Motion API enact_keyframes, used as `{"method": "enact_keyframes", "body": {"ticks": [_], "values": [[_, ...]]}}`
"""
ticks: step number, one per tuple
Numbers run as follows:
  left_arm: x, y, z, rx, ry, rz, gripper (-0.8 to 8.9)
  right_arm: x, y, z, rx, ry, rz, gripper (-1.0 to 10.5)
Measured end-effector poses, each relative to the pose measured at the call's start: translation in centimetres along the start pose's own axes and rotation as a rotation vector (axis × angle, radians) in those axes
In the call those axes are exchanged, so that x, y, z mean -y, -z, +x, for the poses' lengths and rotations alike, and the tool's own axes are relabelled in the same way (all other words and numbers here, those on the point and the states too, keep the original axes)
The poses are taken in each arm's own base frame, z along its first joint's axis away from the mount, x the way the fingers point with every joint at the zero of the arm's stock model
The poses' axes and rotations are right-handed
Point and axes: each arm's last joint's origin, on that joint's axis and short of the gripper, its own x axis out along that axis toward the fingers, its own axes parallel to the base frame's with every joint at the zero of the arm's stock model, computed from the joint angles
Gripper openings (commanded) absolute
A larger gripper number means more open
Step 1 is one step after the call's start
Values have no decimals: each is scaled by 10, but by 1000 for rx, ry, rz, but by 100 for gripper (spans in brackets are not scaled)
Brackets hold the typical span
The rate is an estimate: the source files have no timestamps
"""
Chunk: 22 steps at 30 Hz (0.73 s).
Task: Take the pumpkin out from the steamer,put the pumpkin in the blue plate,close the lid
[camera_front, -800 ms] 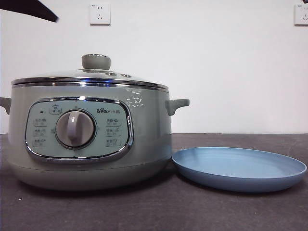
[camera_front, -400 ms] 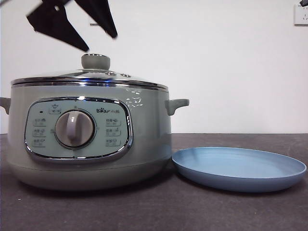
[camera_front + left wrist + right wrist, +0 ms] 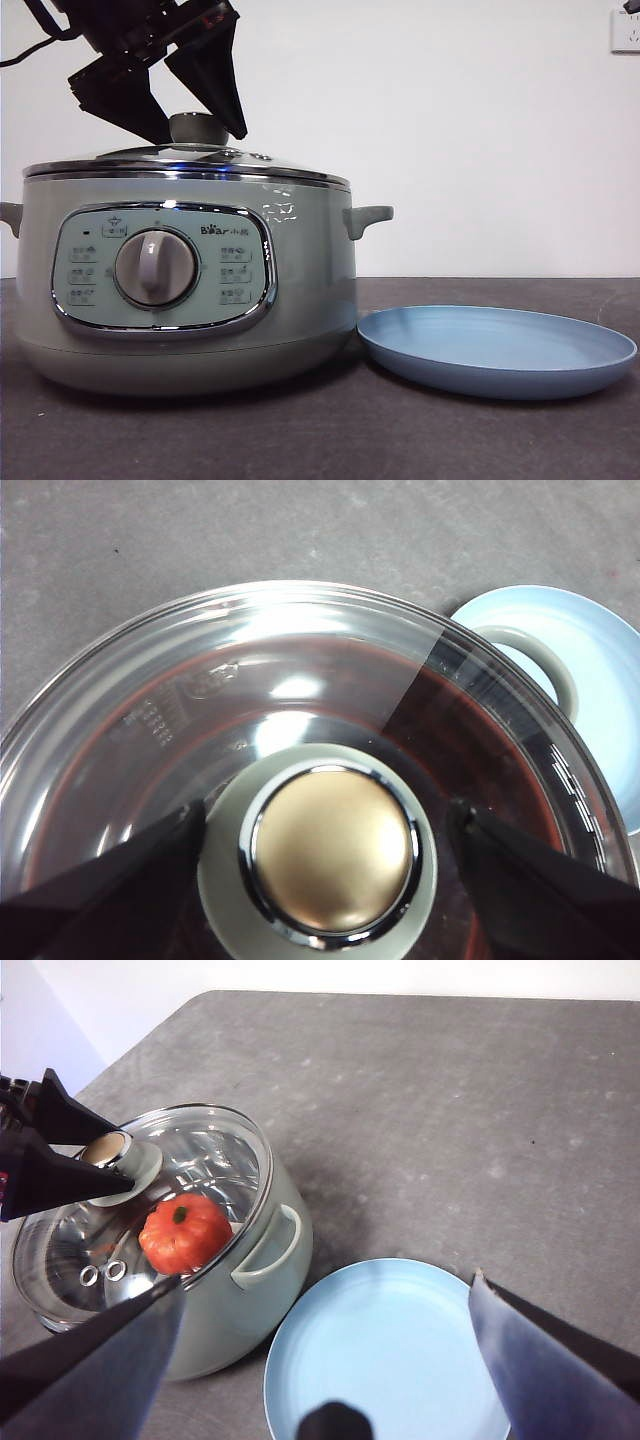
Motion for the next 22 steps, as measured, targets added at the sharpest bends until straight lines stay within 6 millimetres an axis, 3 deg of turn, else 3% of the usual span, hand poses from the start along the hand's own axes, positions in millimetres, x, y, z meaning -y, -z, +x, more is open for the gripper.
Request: {"method": "enact_keyframes", "body": {"ticks": [3, 16, 19, 22], "values": [[0, 0, 0, 4, -4, 18, -9, 0, 0, 0, 0, 0, 0, 473], [1, -2, -7, 14, -11, 46, -8, 0, 1, 0, -7, -4, 12, 473], [4, -3, -23, 49, -17, 51, -8, 0, 1, 1, -8, -20, 21, 472], [7, -5, -51, 133, -28, 63, -8, -2, -1, 6, -4, -89, 18, 471]]}}
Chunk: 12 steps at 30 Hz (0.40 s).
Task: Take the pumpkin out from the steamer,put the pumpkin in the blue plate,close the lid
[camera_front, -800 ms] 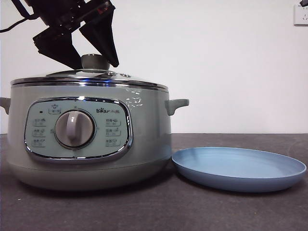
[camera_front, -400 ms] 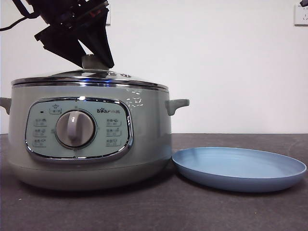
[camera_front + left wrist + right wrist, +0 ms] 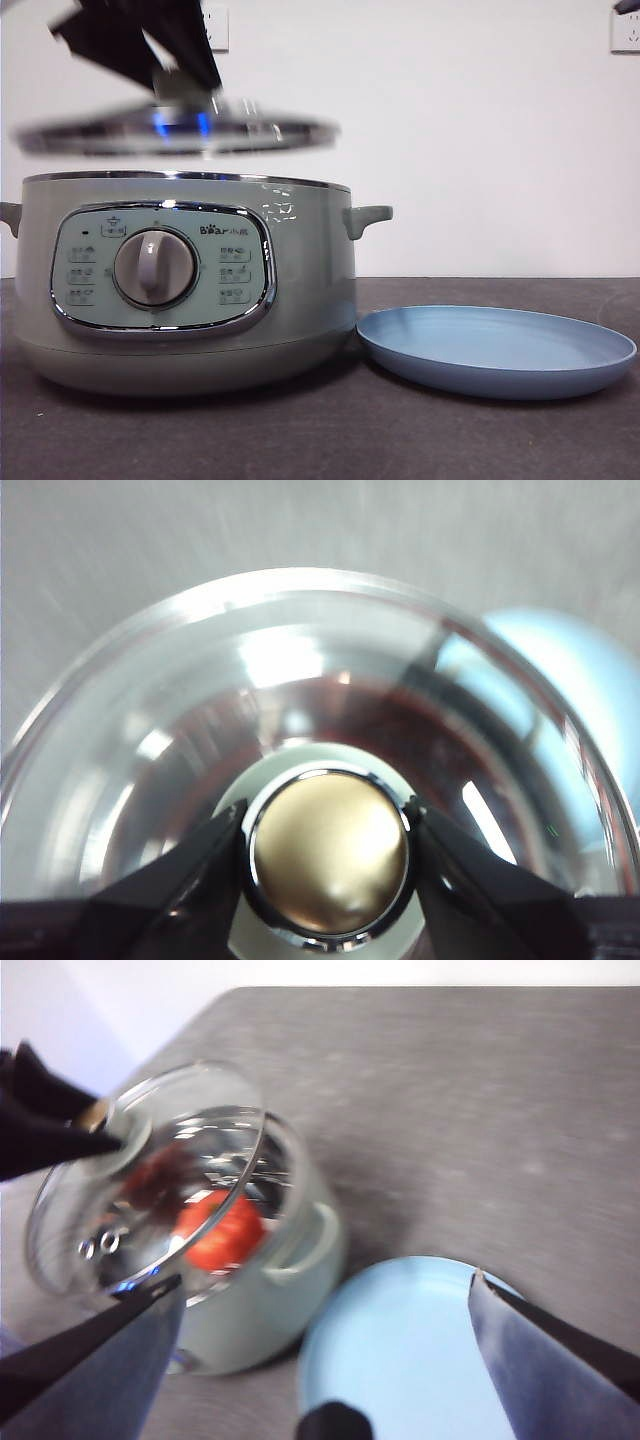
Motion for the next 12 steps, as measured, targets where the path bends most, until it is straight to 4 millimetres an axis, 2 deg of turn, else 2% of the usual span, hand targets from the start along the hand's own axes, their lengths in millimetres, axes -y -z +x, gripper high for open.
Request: {"method": "enact_keyframes", "body": {"ticks": [6, 12], "values": [[5, -4, -61, 170, -93, 15, -8, -4, -6, 26, -14, -98, -25, 468], [9, 8, -119, 280, -224, 9, -8, -23, -20, 66, -98, -148, -65, 469]]}}
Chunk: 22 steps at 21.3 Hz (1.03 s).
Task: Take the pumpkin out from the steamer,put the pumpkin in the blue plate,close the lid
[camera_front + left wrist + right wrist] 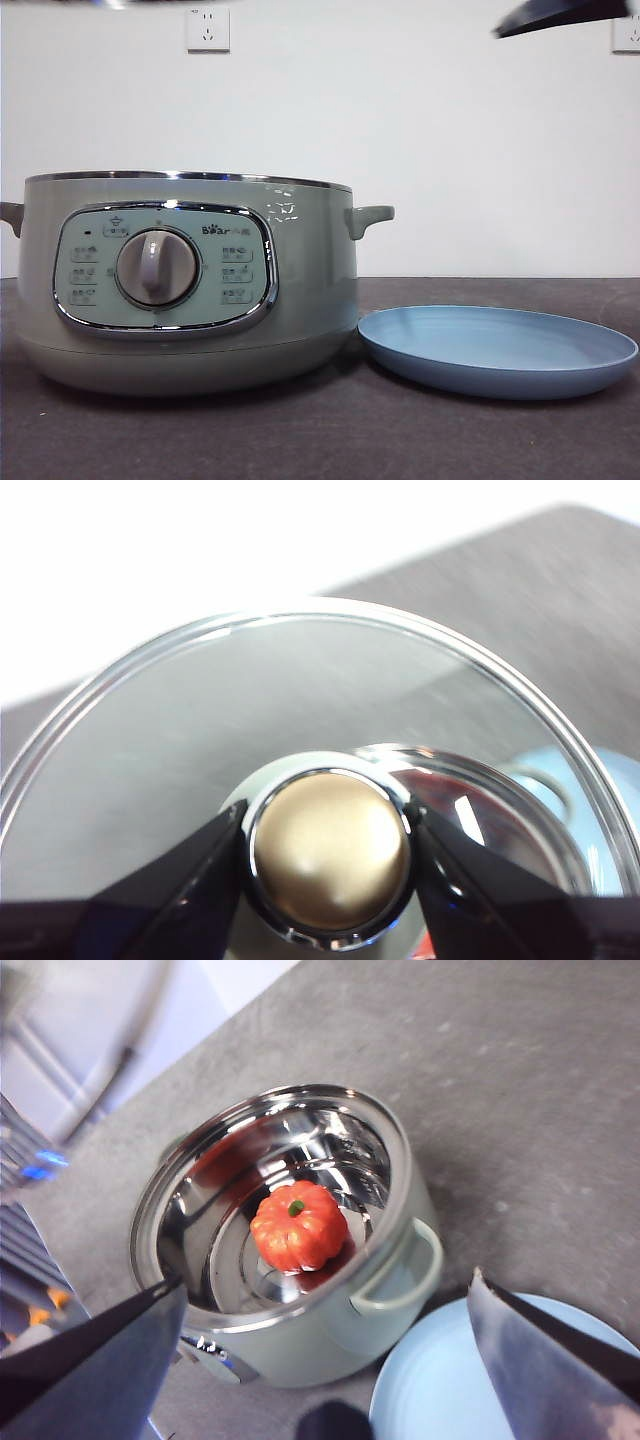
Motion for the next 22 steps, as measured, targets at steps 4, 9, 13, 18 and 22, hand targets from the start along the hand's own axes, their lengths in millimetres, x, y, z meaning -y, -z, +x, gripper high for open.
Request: {"method": "enact_keyframes", "body": {"ticks": [4, 9, 13, 18, 22], "values": [[-6, 3, -35, 54, -102, -7, -8, -14, -22, 34, -63, -26, -43, 474], [-13, 8, -69, 40, -284, -10, -8, -37, -52, 82, -212, -11, -113, 478], [-17, 8, -86, -3, -358, -2, -8, -61, -76, 124, -296, -24, -202, 527], [-17, 10, -87, -23, -359, 4, -8, -88, -84, 170, -375, 37, -306, 574], [-17, 10, -85, -28, -358, 5, -8, -94, -57, 212, -495, 80, -370, 573]]}}
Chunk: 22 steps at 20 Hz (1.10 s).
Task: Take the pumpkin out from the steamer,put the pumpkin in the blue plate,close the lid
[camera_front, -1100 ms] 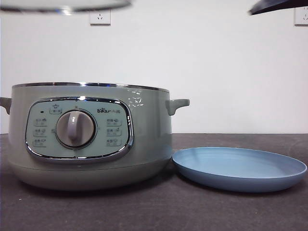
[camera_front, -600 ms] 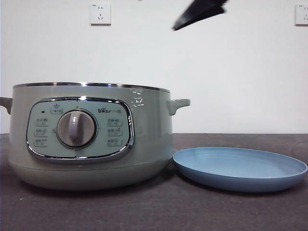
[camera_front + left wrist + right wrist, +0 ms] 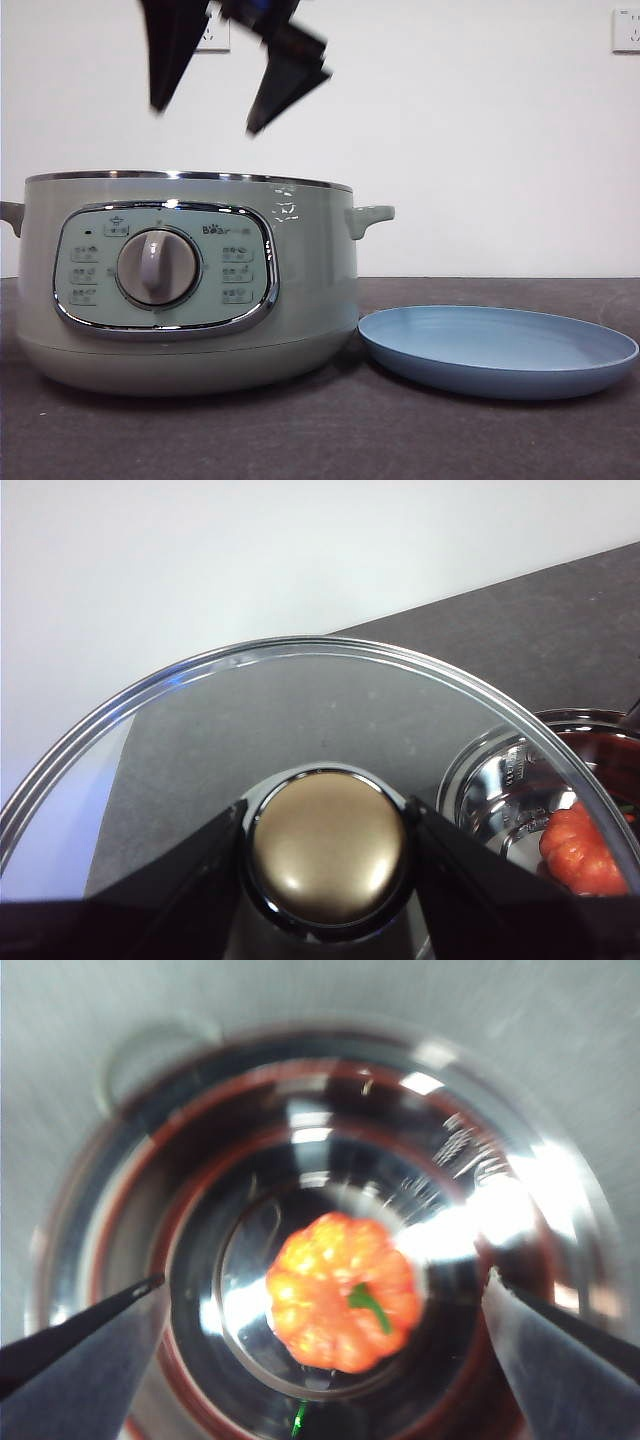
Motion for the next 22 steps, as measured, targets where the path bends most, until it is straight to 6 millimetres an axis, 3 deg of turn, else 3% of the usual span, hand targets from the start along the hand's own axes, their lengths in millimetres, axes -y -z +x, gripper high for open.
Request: {"method": "enact_keyframes", "body": {"ticks": [10, 12, 13, 15, 16, 19, 20, 22], "values": [[0, 2, 0, -15, 3, 7, -8, 7, 20, 85, -193, -22, 5, 567], [0, 2, 0, -20, 9, 10, -8, 11, 23, 95, -214, -24, 12, 561], [0, 3, 0, -27, 11, 13, -8, 13, 24, 96, -210, -21, 17, 485], [0, 4, 0, -35, 12, 17, -8, 15, 24, 96, -209, -18, 19, 45], [1, 4, 0, -36, 12, 17, -8, 14, 24, 96, -211, -19, 18, -11], [1, 4, 0, -38, 13, 18, -8, 14, 21, 81, -195, -16, 17, -12], [0, 4, 0, -37, 13, 18, -8, 14, 17, 62, -166, -11, 16, -12], [1, 4, 1, -40, 13, 19, -8, 17, 13, 5, -112, 5, 23, -12]]}}
